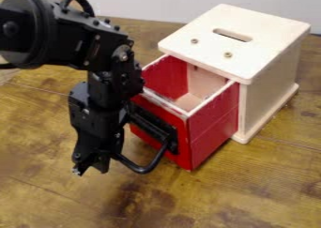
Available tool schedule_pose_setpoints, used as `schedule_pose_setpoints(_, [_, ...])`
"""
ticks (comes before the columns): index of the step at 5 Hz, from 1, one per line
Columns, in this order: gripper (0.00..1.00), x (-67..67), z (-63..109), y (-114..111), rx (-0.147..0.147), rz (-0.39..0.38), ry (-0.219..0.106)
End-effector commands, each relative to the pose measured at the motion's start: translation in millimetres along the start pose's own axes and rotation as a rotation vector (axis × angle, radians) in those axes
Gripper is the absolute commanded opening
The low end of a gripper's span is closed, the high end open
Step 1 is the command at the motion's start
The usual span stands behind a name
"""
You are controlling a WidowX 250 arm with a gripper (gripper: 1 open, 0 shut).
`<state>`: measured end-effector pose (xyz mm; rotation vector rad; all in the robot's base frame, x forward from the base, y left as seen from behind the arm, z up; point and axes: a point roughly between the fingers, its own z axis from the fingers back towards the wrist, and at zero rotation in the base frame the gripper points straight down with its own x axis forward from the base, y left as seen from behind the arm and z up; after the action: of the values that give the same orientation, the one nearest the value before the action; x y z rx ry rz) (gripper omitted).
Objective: Open the drawer
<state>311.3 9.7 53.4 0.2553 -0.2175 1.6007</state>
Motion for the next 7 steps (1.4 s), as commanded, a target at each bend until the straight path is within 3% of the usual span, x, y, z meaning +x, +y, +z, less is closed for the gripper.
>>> schedule_pose_setpoints(1, [0.0, 34.6, -1.6, 23.7, 0.068, 0.115, -0.045])
schedule_pose_setpoints(7, [0.0, 33.7, -4.3, 30.9, 0.075, 0.08, -0.073])
